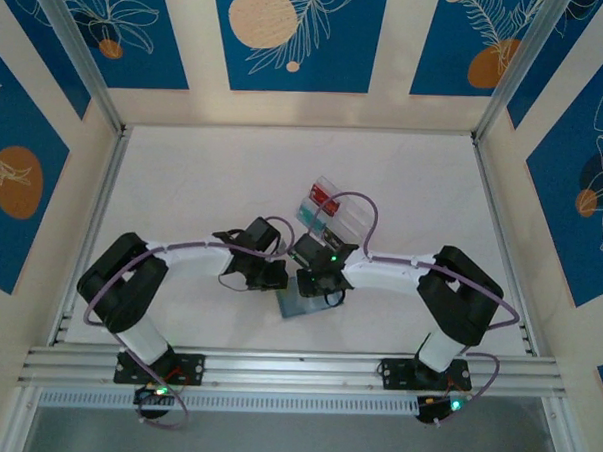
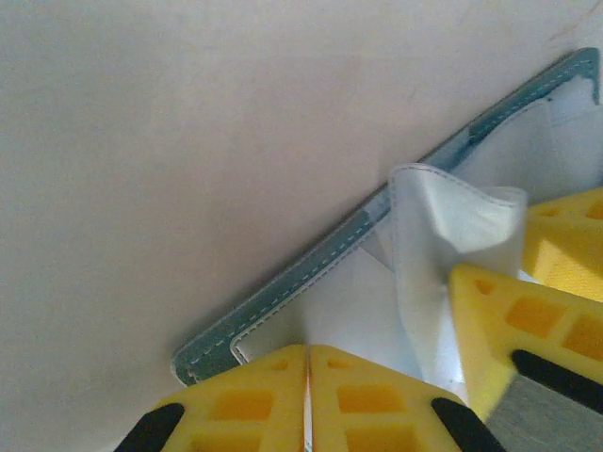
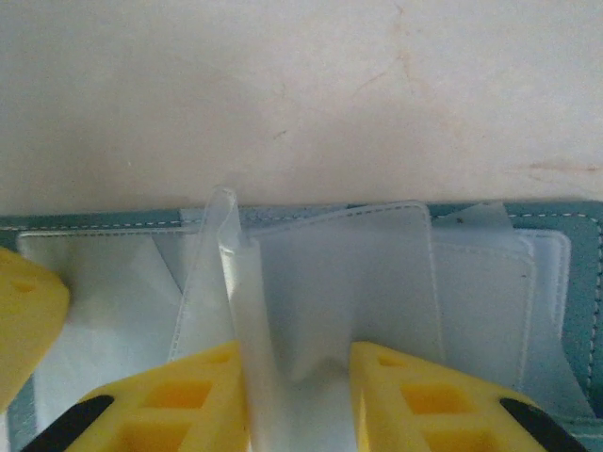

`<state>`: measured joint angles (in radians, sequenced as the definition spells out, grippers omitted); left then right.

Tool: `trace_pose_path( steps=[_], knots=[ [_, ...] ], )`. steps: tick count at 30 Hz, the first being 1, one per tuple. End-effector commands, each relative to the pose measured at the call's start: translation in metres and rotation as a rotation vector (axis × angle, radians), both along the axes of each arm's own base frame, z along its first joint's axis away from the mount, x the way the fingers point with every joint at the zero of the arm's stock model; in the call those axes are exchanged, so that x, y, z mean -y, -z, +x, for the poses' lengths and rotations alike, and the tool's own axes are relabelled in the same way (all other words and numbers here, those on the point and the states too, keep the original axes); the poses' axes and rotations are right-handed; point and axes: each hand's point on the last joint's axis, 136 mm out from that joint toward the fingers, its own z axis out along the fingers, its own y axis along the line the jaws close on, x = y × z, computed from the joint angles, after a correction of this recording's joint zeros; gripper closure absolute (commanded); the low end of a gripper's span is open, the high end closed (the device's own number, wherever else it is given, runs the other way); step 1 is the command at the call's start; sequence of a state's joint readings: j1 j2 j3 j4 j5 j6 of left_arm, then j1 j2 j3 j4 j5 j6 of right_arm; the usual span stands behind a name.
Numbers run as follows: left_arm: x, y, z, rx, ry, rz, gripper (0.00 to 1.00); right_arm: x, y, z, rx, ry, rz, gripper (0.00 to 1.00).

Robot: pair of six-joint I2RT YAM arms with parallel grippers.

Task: Put the credit cards into the card holder
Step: Flip over the card slot in the card holder.

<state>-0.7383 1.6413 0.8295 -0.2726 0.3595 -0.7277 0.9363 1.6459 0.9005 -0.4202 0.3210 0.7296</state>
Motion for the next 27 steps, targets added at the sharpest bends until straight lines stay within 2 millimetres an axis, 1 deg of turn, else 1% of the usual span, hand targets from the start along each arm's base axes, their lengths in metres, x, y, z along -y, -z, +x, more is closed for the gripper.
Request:
trace_pose_path(
  steps=[1, 4, 6, 9, 12, 14, 16, 20, 21, 23, 25, 27],
  knots=[
    [0.0, 0.007, 0.0, 0.008, 0.008, 0.026, 0.91, 0.007, 0.009, -0.013, -0.071, 0.006, 0.035, 0.67],
    [-0.008, 0.016, -0.005, 0.006, 0.02, 0.06, 0.91, 0.012, 0.004, -0.012, -0.073, 0.023, 0.06, 0.64],
    [-0.013, 0.021, -0.008, 0.003, 0.03, 0.078, 0.91, 0.021, 0.0, -0.009, -0.054, 0.046, 0.041, 0.62],
    [-0.017, 0.027, -0.013, 0.002, 0.048, 0.09, 0.91, 0.042, -0.007, -0.003, -0.004, 0.085, -0.042, 0.58],
    [-0.018, 0.03, -0.016, 0.002, 0.063, 0.087, 0.91, 0.062, -0.019, 0.001, 0.058, 0.116, -0.151, 0.56],
    [-0.019, 0.031, -0.017, 0.003, 0.072, 0.09, 0.91, 0.068, -0.028, 0.002, 0.09, 0.118, -0.19, 0.53],
    [-0.017, 0.03, -0.018, 0.004, 0.086, 0.078, 0.91, 0.066, -0.034, 0.0, 0.097, 0.097, -0.192, 0.51],
    [-0.014, 0.028, -0.018, 0.008, 0.099, 0.057, 0.91, 0.047, -0.032, -0.006, 0.056, 0.017, -0.116, 0.49],
    [-0.013, 0.027, -0.019, 0.007, 0.105, 0.056, 0.91, 0.044, -0.032, -0.007, 0.051, 0.01, -0.116, 0.5],
    [-0.013, 0.026, -0.019, 0.006, 0.111, 0.057, 0.91, 0.047, -0.035, -0.005, 0.062, 0.025, -0.146, 0.51],
    [-0.014, 0.026, -0.021, 0.004, 0.116, 0.057, 0.91, 0.053, -0.047, -0.003, 0.093, 0.053, -0.171, 0.55],
    [-0.011, 0.025, -0.021, 0.0, 0.126, 0.044, 0.91, 0.05, -0.065, -0.004, 0.134, 0.046, -0.149, 0.59]
  ],
)
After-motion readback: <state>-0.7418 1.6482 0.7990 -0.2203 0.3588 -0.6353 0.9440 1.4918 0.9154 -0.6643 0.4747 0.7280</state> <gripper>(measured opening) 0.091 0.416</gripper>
